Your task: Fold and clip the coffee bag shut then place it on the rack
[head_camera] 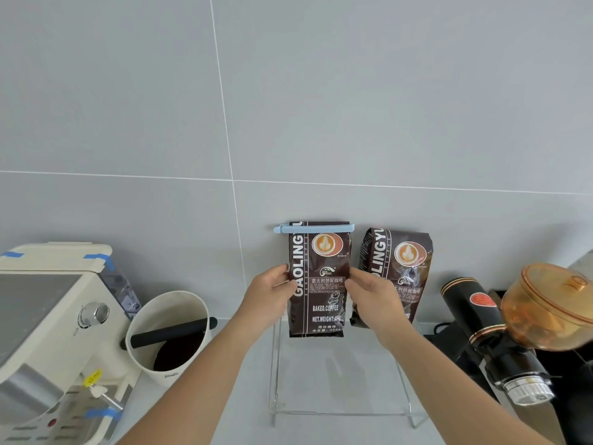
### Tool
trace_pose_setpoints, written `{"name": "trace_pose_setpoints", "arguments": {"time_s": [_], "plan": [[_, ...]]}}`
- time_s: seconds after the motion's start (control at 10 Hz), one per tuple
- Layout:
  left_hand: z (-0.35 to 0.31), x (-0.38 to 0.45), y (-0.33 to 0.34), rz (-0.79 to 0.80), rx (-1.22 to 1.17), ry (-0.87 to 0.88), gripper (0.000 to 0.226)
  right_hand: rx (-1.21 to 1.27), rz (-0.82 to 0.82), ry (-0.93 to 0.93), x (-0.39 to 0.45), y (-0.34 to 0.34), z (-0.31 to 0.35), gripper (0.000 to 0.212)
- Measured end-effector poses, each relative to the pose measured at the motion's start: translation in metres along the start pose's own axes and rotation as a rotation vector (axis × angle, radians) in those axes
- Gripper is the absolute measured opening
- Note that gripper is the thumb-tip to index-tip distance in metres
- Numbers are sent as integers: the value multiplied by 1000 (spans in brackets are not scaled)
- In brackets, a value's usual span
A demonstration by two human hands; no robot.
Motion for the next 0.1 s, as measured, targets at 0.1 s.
{"name": "trace_pose_setpoints", "arguments": {"time_s": [0.1], "plan": [[-7,-11,-10,-58,-164,-67,32,75,31,-26,-9,-8,8,33]]}}
Point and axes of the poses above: each hand's wrist, its own x-axis towards the middle knuckle, its own y-axis out of the palm, z = x × y, the point moved 5 cm from there along x, towards the middle knuckle, and after that the axes turned 13 degrees about -x, right-handed, at the moved point
